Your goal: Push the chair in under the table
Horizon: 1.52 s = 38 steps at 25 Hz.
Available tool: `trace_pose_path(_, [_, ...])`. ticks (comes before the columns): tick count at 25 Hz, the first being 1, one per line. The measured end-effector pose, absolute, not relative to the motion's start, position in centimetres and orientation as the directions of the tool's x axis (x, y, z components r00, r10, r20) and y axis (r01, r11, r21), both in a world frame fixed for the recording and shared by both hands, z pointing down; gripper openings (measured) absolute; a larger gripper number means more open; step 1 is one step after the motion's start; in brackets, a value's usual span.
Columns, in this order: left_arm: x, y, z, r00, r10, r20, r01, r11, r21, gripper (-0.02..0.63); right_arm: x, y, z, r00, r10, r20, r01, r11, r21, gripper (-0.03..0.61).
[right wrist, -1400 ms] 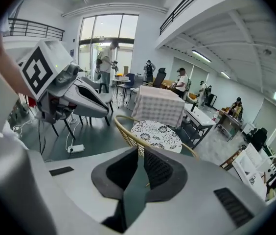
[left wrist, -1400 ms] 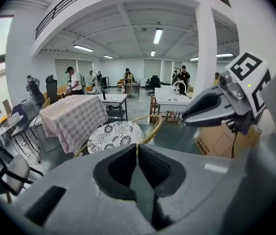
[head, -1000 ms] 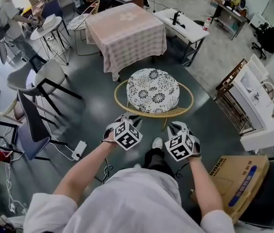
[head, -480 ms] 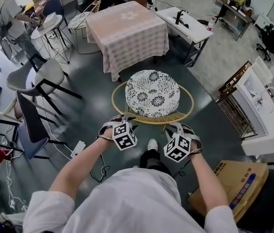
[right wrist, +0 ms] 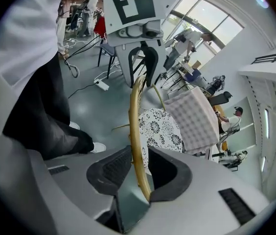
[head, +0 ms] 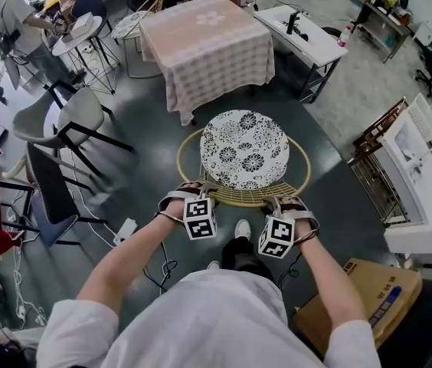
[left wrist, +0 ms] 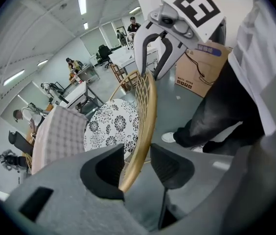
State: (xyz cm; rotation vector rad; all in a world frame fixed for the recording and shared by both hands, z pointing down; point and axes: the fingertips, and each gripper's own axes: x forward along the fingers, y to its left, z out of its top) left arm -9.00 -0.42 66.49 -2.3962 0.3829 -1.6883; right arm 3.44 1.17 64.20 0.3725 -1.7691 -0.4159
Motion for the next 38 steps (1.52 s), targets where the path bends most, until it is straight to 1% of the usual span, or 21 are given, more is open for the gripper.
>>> trace_pose_path(4, [-9.0, -0.3, 66.8, 0.317, -0.289, 0.904, -0.035, -0.955, -0.293, 0.161, 3.2, 0.9, 65.1, -0.227, -0.449, 0.864, 0.045, 0.882, 0.470, 0.084])
trace_pose_path(5, [-8.9, -0.1, 67.0, 0.313, -0.283, 0.907, -0.019, -0.956, -0.291, 0.150, 3.1, 0.9, 65.3, -0.227, -0.445, 0.866, 0.057, 0.882, 0.468, 0.076])
trace_pose_path(6, [-8.9, 0.1, 67.1, 0.307, -0.282, 0.909, -0.001, -0.955, -0.296, 0.122, 3.1, 1.0, 65.4, -0.227, -0.438, 0.870, 0.060, 0.885, 0.461, 0.074])
trace_pose_path(9, [-9.0, -0.1, 67.3, 0.288, -0.304, 0.908, 0.028, -0.945, -0.326, 0.101, 2.7, 0.8, 65.2, -0.221, -0.411, 0.884, 0.027, 0.904, 0.427, 0.069])
trace_pose_path(15, [-9.1, -0.5, 67.3, 0.263, -0.282, 0.923, 0.016, -0.955, -0.296, 0.101, 2.8, 0.2, 65.4, -0.226, -0.416, 0.881, 0.003, 0.904, 0.427, 0.067])
trace_pose_path(20, [-8.1, -2.3, 67.5, 0.259, -0.300, 0.918, -0.021, -0.952, -0.305, 0.101, 3.8, -2.0, 65.5, -0.209, -0.429, 0.879, -0.009, 0.899, 0.437, 0.067])
trace_pose_path(31, [-6.7, -7.4, 67.7, 0.229, -0.290, 0.929, -0.068, -0.957, -0.282, 0.101, 5.1, -7.7, 65.5, -0.231, -0.407, 0.884, 0.036, 0.904, 0.426, 0.067])
trace_pose_path(38, [-6.1, -10.6, 67.8, 0.201, -0.296, 0.934, -0.127, -0.953, -0.274, 0.101, 5.6, -11.4, 65.5, -0.238, -0.402, 0.884, 0.066, 0.901, 0.428, 0.067])
